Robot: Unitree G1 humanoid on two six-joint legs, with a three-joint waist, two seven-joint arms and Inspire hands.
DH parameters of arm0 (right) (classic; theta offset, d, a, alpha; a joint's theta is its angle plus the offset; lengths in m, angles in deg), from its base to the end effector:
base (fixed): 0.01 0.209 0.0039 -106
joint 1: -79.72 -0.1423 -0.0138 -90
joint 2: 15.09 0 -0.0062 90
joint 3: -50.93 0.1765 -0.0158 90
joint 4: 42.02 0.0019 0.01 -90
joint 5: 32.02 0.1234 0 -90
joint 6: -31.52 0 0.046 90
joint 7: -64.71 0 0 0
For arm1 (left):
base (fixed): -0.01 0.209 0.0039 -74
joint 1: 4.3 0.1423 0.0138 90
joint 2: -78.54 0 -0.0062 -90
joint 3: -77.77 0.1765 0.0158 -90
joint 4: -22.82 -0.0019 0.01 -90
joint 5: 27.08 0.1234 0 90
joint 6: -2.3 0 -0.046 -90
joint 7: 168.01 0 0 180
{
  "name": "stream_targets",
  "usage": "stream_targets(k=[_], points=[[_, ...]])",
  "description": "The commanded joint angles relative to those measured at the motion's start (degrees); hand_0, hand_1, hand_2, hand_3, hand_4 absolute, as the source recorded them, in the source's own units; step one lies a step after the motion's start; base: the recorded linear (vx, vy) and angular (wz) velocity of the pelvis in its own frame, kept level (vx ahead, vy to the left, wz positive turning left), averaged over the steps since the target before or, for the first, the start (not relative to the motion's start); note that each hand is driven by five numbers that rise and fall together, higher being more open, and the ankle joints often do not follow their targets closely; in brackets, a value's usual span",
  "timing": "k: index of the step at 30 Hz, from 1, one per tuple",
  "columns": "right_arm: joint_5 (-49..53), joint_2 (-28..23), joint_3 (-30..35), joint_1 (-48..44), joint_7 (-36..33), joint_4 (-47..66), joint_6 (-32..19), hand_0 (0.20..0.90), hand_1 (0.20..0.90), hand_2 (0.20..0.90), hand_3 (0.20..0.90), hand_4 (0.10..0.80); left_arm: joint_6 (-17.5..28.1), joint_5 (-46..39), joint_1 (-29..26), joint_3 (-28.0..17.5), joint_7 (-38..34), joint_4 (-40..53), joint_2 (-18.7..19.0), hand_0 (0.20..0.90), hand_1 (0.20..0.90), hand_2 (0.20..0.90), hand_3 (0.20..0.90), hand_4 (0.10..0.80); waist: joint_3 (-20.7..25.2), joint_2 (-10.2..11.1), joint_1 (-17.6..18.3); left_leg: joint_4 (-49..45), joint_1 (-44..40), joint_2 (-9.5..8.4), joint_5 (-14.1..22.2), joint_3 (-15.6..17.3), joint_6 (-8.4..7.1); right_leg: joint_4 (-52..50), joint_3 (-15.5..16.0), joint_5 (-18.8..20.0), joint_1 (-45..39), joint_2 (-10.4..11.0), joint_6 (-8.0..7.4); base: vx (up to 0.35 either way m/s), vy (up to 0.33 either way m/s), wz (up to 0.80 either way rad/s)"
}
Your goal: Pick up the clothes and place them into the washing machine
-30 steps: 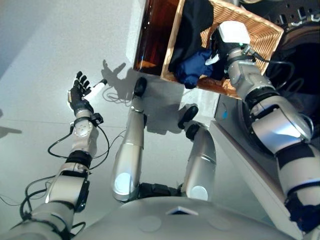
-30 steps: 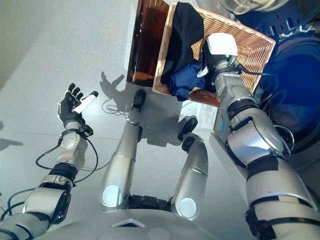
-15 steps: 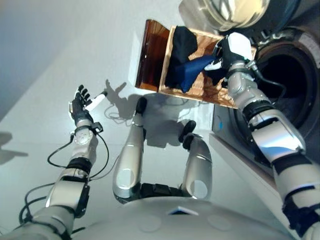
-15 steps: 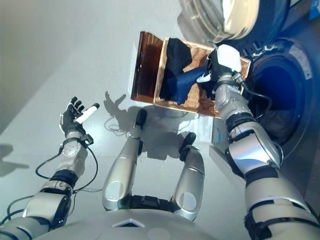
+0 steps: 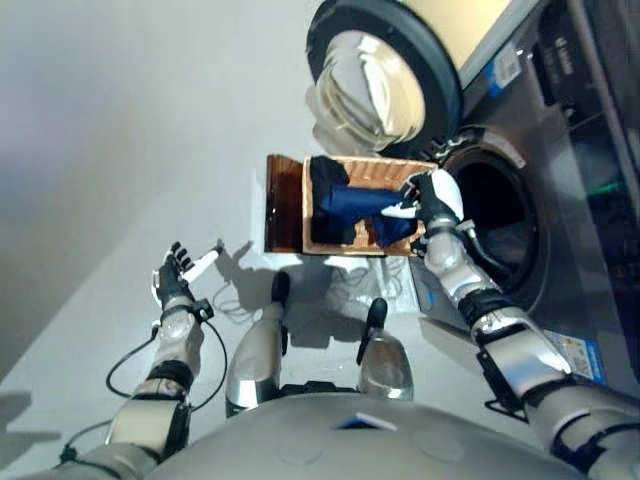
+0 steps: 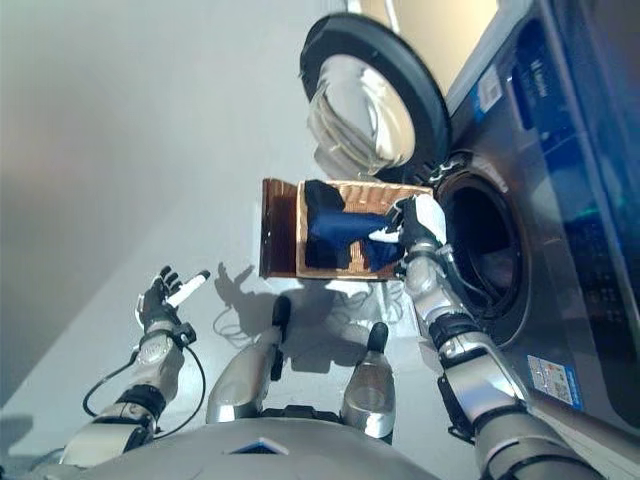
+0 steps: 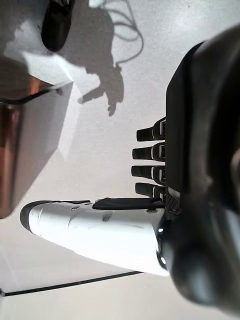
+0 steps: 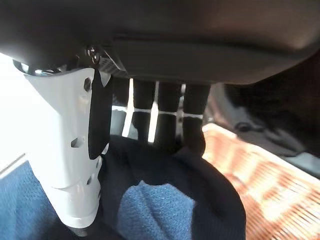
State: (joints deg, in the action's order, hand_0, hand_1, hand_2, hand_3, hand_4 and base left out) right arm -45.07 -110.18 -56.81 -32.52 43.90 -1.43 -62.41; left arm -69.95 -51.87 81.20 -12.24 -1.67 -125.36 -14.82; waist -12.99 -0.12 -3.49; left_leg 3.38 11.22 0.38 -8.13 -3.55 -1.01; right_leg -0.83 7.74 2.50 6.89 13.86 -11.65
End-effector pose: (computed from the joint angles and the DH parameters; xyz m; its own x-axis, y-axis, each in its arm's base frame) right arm 0.2336 -0.2058 0.0007 0.9527 -0.2187 -0.2111 -0.0030 0.6878 -0.7259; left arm 0.1359 0.2210 -0.0624 0.6865 0.4686 -0.5560 -0.5102 0.8552 0.0907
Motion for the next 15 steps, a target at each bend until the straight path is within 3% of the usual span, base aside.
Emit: stream_targets(k=[1,5,15], points=[[2.8,-0.2,3.8,-0.2,-1.4,4.1,-4.9,0.2,0.2,0.2,0.2,0.3,2.1,2.9,-1.1,-2.1,-0.2,-2.6,2.5,0.9,0.9,0.9,0.9,0.8,4.6,1.3,0.6,-1.2,-2.1,-1.79,4.9,1.8,-2.18,-1.7,-4.3,3.4,3.7,-0.9,1.11,0.124,-0.031,-0.07],[6.4,1.2,6.6,3.2,-1.1,4.1,-6.0,0.2,0.2,0.2,0.2,0.3,1.6,4.1,0.6,-2.6,-0.1,-2.7,2.3,0.9,0.9,0.9,0.9,0.8,5.3,1.0,0.6,-1.8,-3.9,-1.57,5.9,1.9,-1.85,-1.8,-4.3,2.5,1.9,-1.1,1.22,0.08,-0.016,-0.12],[37.8,9.9,18.1,7.5,-0.1,6.6,-17.2,0.2,0.2,0.2,0.2,0.3,2.1,3.7,1.9,-1.9,-1.8,-2.0,0.8,0.9,0.9,0.9,0.9,0.8,5.7,-1.7,1.8,-1.0,-5.4,-1.05,6.5,3.1,-2.09,-1.7,-4.8,1.3,1.5,-1.1,1.38,0.018,0.002,-0.05]])
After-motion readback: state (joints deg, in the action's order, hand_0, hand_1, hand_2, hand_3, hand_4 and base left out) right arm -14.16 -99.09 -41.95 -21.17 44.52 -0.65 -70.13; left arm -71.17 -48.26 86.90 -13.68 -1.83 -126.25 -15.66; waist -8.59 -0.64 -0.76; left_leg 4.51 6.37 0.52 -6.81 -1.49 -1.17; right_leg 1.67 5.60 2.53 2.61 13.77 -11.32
